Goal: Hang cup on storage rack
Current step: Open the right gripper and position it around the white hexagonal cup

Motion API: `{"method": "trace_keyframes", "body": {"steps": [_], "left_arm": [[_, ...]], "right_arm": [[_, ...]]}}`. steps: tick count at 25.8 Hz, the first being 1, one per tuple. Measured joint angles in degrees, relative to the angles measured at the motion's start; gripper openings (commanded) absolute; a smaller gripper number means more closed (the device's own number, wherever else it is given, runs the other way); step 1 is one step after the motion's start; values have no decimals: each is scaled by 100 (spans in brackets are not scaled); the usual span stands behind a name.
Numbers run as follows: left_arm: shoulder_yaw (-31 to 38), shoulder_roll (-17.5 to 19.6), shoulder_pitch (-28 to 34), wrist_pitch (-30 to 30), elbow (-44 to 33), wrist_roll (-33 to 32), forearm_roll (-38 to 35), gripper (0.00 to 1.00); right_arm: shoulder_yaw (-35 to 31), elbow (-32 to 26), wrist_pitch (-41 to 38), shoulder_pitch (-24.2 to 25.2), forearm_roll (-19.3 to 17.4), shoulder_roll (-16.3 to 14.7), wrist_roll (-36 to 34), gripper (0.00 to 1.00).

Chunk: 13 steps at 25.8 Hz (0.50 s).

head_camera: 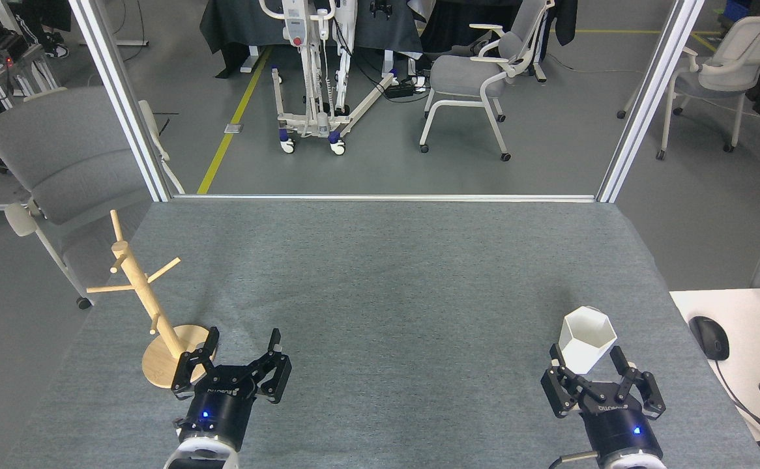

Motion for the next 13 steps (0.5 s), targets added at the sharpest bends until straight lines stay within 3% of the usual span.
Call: {"method": "trace_keyframes", "body": {"steps": [13], "left_arm": [[3,-16,-15,63,-107,-2,47,99]], "right_arm": [[-170,370,0,-5,-11,-70,10,99]]}}
